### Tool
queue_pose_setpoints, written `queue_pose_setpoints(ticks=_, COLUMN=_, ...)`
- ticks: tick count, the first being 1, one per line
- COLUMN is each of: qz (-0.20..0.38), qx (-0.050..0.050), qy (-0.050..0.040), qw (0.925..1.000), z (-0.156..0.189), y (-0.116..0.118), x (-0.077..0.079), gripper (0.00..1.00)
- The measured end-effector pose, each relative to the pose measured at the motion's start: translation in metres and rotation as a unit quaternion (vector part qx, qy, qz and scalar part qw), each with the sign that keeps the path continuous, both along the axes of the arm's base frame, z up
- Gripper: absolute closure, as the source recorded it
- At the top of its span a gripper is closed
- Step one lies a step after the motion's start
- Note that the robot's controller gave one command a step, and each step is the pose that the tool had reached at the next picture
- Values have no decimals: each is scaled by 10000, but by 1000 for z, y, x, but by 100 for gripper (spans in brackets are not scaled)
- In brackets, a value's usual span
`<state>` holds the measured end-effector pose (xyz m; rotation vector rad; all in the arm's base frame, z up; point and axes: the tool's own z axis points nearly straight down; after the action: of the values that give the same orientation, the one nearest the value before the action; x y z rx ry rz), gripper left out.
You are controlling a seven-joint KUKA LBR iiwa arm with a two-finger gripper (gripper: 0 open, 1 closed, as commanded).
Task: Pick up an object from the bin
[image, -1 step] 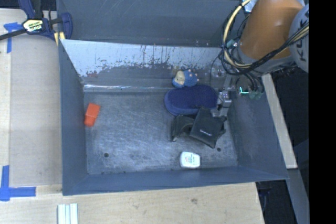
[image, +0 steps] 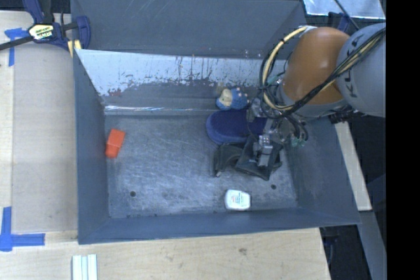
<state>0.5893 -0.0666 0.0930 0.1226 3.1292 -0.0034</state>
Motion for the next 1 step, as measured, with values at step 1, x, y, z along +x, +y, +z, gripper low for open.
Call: queue_pose_setpoints(ticks=1, qz=-727, qx=-20, qy=-22, qw=9974, z=-6, y=9, x=-12, gripper=0)
